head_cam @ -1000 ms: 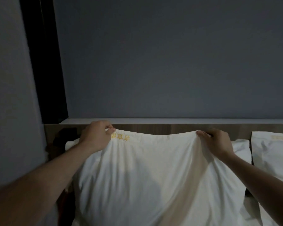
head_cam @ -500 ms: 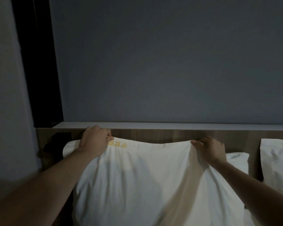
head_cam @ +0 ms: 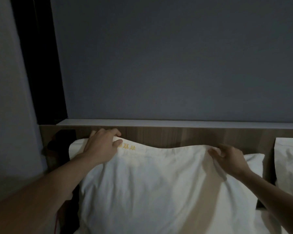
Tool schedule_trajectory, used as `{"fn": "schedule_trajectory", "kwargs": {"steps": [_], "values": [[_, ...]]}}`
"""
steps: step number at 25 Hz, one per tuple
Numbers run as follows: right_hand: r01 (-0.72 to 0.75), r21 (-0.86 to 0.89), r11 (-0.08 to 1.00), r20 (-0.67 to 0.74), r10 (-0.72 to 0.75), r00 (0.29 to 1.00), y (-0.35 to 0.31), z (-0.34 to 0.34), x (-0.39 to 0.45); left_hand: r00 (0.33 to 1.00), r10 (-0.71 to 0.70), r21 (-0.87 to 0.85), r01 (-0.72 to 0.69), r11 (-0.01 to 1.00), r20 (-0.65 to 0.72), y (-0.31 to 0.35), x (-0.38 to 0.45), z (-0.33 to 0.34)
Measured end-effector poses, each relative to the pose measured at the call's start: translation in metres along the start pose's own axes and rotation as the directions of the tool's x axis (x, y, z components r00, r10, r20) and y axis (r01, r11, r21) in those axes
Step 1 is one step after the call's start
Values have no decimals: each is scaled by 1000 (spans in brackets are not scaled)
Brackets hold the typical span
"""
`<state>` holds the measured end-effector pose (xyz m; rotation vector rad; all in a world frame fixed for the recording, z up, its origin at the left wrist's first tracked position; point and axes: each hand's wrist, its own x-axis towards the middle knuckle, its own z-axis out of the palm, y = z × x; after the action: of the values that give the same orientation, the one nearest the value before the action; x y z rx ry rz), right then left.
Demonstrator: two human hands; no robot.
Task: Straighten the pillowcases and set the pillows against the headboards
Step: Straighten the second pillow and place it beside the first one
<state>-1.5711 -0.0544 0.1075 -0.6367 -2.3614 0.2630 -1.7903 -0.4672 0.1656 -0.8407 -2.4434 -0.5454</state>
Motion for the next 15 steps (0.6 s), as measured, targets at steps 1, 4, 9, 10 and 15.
{"fn": "schedule_trajectory", "kwargs": {"steps": [1,4,9,10,15], "values": [[-2,28,1000,12,2,1000,5,-4,-3,999,6,42,-7,999,35,0,-3,-2],[-29,100,995,-31,32,999,7,-14,-6,1000,21,155,-24,988,21,-10,-6,-10],[-104,149,983,-150,127,980,1,-10,0,995,-9,-49,5,999,-101,-10,13,-21],[-126,132,983,-163,147,976,1,-7,1,995,-22,-48,17,999,-95,-10,17,-22],[-225,119,967,-212,246,946,-8,0,0,993,-28,230,54,972,-113,-8,13,-8]]}}
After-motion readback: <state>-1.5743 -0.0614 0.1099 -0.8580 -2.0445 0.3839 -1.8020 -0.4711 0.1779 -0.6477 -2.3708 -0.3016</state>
